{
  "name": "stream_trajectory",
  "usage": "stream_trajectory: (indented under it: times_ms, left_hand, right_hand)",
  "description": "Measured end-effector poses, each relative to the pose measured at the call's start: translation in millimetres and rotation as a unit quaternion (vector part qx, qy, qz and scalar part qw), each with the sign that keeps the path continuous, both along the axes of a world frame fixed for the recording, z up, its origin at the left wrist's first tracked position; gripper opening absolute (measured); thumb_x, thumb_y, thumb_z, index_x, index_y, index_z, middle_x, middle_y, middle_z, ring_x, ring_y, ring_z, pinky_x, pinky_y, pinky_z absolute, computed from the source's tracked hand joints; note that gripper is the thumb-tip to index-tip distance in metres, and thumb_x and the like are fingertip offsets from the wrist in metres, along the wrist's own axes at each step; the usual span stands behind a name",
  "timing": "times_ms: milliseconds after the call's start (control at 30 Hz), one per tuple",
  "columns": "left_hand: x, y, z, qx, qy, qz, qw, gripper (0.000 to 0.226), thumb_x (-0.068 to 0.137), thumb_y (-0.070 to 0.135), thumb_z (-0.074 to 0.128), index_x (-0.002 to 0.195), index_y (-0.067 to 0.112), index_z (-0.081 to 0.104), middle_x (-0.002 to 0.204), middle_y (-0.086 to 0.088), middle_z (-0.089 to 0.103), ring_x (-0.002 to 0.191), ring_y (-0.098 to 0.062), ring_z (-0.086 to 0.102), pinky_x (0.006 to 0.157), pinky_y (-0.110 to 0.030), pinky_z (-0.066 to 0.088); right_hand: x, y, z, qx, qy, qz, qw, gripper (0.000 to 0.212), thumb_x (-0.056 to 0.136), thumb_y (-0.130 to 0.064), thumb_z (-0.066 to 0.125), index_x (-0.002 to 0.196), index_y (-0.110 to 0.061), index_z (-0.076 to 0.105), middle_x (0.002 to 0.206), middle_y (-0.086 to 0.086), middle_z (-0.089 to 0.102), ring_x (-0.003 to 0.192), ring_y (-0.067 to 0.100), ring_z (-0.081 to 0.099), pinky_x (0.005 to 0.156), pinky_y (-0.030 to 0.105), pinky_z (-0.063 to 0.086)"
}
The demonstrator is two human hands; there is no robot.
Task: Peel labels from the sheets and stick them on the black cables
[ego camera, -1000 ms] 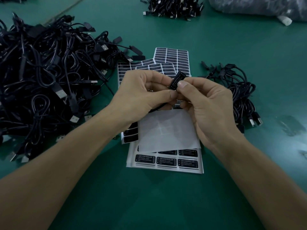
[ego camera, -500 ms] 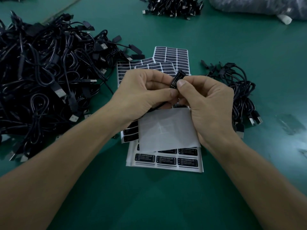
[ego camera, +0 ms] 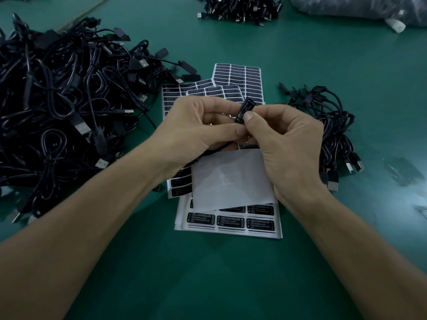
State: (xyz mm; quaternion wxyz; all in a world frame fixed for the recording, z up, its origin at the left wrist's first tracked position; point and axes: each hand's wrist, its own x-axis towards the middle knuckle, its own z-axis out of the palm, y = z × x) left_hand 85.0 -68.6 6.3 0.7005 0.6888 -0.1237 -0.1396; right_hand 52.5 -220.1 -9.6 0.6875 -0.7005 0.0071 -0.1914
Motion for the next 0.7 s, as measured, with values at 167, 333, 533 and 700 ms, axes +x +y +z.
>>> stream_trajectory:
  times_ms: [167,333,533,700]
  left_hand:
    - [1.3,1.9,-0.3,-0.008,0.021,0.004,1.0,0.038,0.066,0.022,0.079,0.102,0.01,0.075,0.09,-0.01,0.078,0.081,-0.019,0.075,0.085,-0.039,0.062]
    - [1.6,1.4,-0.8,-0.013,0.025,0.008,1.0,0.038,0.068,0.021,0.077,0.103,0.007,0.074,0.092,-0.012,0.078,0.083,-0.021,0.076,0.076,-0.033,0.062]
    - [0.4,0.2,-1.4,-0.031,0.02,0.002,0.999,0.026,0.07,0.017,0.075,0.095,0.011,0.075,0.088,-0.012,0.078,0.08,-0.021,0.076,0.071,-0.028,0.061]
    - [-0.8,-1.6,-1.9,-0.026,0.015,0.005,1.0,0.013,0.084,0.004,0.071,0.095,0.011,0.075,0.086,-0.012,0.078,0.077,-0.019,0.076,0.07,-0.027,0.061]
  right_hand:
    - [0.7,0.1,-0.5,0.003,0.004,-0.002,1.0,0.011,0.087,-0.007,0.074,0.082,-0.016,0.074,0.074,0.0,0.075,0.067,0.014,0.071,0.066,0.024,0.057]
    - [1.9,1.5,-1.0,0.0,0.006,-0.008,1.0,0.011,0.087,-0.006,0.074,0.082,-0.016,0.074,0.073,-0.001,0.075,0.067,0.013,0.071,0.065,0.023,0.057]
    - [1.4,2.2,-0.5,0.003,0.005,-0.01,1.0,0.015,0.086,-0.006,0.074,0.078,-0.019,0.073,0.07,-0.002,0.074,0.063,0.011,0.069,0.063,0.022,0.056]
    - [1.8,2.7,-0.9,0.009,0.012,-0.018,1.0,0.014,0.085,-0.006,0.073,0.078,-0.018,0.072,0.068,-0.003,0.072,0.061,0.008,0.068,0.062,0.021,0.055]
